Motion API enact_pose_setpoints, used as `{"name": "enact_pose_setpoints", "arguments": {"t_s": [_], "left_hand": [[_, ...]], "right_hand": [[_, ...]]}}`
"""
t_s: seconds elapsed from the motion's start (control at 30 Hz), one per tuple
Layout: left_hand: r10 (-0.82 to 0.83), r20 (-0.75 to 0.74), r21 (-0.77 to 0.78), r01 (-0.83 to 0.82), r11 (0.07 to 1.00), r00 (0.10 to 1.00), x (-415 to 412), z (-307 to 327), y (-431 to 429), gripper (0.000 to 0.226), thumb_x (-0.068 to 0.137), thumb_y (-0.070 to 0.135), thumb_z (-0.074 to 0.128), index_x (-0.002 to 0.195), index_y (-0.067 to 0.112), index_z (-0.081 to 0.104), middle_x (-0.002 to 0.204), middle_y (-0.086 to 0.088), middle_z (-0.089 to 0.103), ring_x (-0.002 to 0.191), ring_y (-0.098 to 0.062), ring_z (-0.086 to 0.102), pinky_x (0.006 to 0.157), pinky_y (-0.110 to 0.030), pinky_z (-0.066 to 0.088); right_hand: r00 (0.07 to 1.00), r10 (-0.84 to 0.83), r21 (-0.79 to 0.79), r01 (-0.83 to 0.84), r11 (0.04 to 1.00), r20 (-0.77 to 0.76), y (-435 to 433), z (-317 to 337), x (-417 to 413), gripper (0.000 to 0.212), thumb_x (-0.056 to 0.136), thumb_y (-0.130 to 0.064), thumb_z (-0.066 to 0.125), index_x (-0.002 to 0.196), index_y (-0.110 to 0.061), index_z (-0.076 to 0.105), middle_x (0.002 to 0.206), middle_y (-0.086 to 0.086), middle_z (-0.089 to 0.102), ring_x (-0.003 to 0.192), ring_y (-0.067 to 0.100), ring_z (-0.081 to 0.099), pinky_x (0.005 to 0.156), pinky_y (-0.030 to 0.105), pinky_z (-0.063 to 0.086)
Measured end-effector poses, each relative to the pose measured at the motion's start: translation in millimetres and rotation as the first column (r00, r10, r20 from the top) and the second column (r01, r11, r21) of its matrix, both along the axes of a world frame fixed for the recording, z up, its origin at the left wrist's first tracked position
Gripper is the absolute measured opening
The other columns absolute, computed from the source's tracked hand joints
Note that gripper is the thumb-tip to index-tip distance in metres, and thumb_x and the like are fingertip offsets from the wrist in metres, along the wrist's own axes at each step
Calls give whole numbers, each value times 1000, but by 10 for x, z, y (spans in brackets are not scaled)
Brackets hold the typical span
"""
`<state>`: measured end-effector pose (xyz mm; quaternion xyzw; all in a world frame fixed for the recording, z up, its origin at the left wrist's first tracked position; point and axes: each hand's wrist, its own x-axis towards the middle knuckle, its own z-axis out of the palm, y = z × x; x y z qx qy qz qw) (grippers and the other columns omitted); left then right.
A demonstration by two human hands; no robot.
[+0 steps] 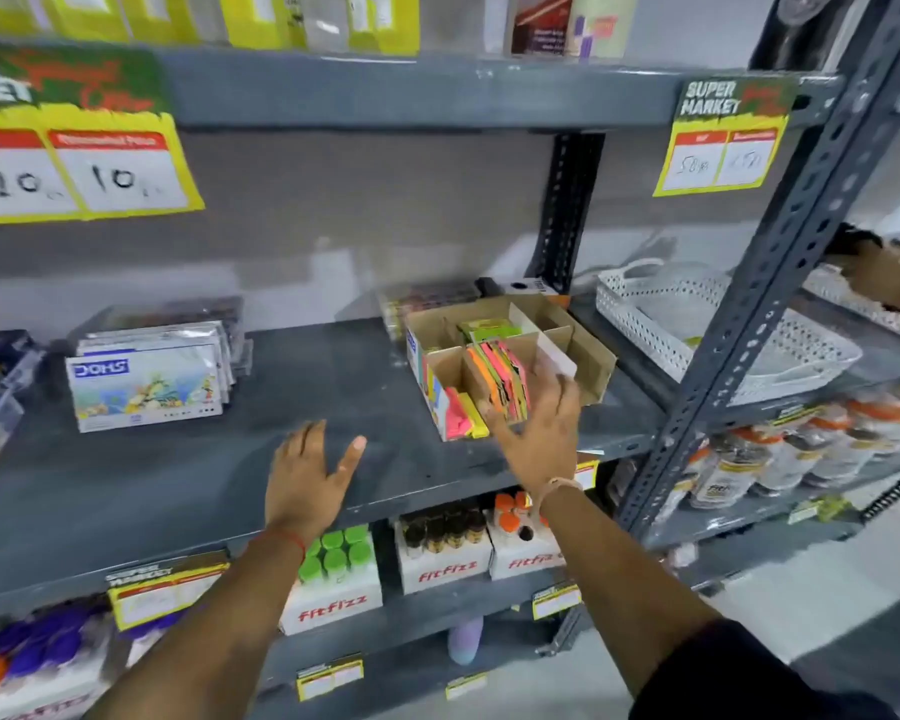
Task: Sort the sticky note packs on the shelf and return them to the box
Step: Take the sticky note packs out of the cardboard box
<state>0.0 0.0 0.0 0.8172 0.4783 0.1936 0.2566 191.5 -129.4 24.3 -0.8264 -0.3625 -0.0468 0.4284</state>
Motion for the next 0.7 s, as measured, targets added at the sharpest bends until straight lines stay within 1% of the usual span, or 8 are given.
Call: {"name": "enact_pose_setpoints", "arguments": {"t_s": [0.07, 0.17, 0.23, 0.33, 0.43, 0.53, 0.6, 0.7], "left_hand": [[42, -3, 24, -42, 999, 999, 29, -33, 73, 64, 89, 42, 47, 137, 1, 34, 146, -21, 36, 139, -33, 29, 119, -43, 20], [46, -17, 30, -46, 999, 999, 26, -71, 107, 62, 89, 40, 50, 135, 0, 37, 144, -22, 40, 136, -35, 32, 118, -45, 22], [50, -12, 47, -50, 998, 999, 33, -109, 118, 64, 88, 46, 48, 132, 0, 41, 141, -23, 44, 134, -37, 35, 117, -47, 24], [80, -47, 69, -77, 995, 996, 13, -105, 166, 75, 78, 55, 36, 131, 3, 43, 141, -21, 44, 135, -37, 34, 117, -48, 25], [113, -106, 83, -104, 991, 988, -64, -104, 240, 66, 87, 53, 44, 134, 7, 41, 147, -18, 37, 139, -36, 26, 117, -47, 21], [135, -146, 88, -123, 988, 980, -169, -87, 308, 62, 88, 46, 47, 136, 9, 39, 150, -16, 32, 142, -35, 21, 118, -47, 18], [131, -155, 69, -121, 990, 979, -219, -68, 332, 62, 88, 46, 47, 137, 9, 38, 151, -16, 30, 142, -34, 19, 118, -46, 16], [116, -152, 52, -109, 993, 982, -266, -68, 342, 61, 89, 45, 45, 138, 11, 36, 152, -15, 28, 143, -33, 17, 119, -45, 14]], "right_hand": [[998, -62, 65, 64, 996, -29, 128, 0, 182, 99, 66, -72, 46, 131, 2, 39, 133, 19, 40, 125, 33, 41, 105, 41, 38], [987, -39, -41, 33, 999, -156, 273, 32, 339, 95, 66, -64, 65, 133, -3, 36, 136, 15, 42, 130, 31, 38, 109, 47, 36], [981, -37, -91, 20, 996, -191, 341, -19, 371, 88, 67, -58, 69, 131, -6, 36, 135, 13, 45, 130, 30, 37, 108, 47, 37], [980, -39, -81, 24, 996, -194, 387, -77, 381, 68, 73, -51, 68, 122, -10, 43, 123, 12, 56, 120, 31, 47, 100, 43, 45], [987, -58, -92, 44, 995, -152, 402, -102, 396, 57, 75, -48, 65, 115, -11, 48, 112, 13, 63, 108, 32, 56, 91, 42, 51], [987, -41, -95, 27, 995, -158, 424, -74, 417, 48, 76, -43, 66, 108, -11, 51, 101, 11, 68, 96, 31, 63, 84, 39, 54], [979, -12, -72, -3, 997, -205, 431, -55, 426, 45, 76, -41, 68, 107, -12, 54, 98, 9, 70, 93, 29, 65, 84, 37, 55], [945, 40, 0, -42, 999, -324, 396, -59, 435, 52, 71, -50, 71, 110, -20, 53, 100, 3, 69, 96, 25, 64, 87, 40, 54]]}}
